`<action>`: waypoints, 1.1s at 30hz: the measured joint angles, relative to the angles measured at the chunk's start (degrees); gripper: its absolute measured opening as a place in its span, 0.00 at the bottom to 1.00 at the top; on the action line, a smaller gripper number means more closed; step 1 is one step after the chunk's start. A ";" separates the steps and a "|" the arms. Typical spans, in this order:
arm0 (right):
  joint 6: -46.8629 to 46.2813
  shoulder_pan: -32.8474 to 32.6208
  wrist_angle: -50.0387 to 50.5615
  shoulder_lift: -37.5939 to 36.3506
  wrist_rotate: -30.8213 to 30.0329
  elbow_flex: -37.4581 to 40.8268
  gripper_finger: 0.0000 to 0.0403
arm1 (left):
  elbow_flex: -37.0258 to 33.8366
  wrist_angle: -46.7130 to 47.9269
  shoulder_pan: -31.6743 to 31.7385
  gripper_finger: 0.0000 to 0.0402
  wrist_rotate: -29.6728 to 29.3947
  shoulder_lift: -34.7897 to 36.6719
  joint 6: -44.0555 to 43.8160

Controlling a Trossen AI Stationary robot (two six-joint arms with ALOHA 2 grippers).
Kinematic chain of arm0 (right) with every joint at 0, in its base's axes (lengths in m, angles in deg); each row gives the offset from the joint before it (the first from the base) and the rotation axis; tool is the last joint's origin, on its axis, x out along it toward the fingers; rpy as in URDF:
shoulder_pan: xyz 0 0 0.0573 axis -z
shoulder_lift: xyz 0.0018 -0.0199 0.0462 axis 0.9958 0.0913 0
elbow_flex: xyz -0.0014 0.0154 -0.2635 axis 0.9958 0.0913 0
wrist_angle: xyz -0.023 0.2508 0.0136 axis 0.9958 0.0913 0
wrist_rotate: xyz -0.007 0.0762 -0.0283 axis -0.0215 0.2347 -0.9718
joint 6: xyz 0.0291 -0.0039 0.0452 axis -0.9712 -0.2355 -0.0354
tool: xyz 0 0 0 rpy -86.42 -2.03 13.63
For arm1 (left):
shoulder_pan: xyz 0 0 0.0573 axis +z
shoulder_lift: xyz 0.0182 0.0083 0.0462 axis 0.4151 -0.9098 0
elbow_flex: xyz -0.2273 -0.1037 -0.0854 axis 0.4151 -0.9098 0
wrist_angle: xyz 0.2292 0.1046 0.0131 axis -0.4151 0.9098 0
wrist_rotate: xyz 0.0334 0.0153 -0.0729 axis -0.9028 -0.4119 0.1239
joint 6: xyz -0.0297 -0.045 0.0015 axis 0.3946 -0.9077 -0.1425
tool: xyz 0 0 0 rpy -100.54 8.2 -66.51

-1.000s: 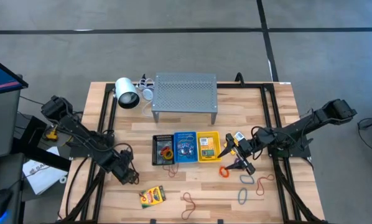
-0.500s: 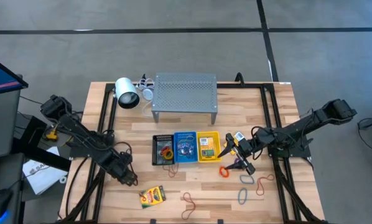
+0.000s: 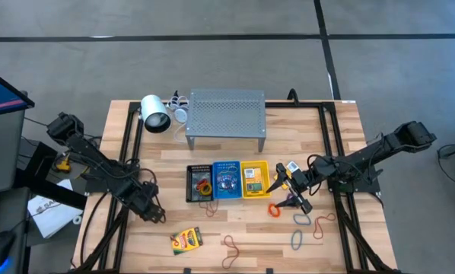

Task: Pick & Place Office Desk Supplies
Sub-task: Put the yellow spring keychain into the black basket

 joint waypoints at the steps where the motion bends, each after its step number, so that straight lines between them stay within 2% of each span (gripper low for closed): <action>1: -0.02 0.01 0.00 0.00 0.00 0.00 0.63 | 0.00 0.57 0.00 0.49 -0.04 -0.02 0.00; 16: -0.11 0.01 0.02 0.00 -0.01 0.00 0.63 | 0.00 1.50 0.00 0.49 -3.64 -0.11 -0.49; 23: -0.11 0.00 0.02 0.00 0.00 0.00 0.63 | -0.02 2.37 0.00 0.49 -3.61 -0.28 -1.33; 33: -0.09 0.00 0.20 0.00 -0.01 0.02 0.63 | -0.07 1.41 0.00 0.49 0.03 -5.87 -1.31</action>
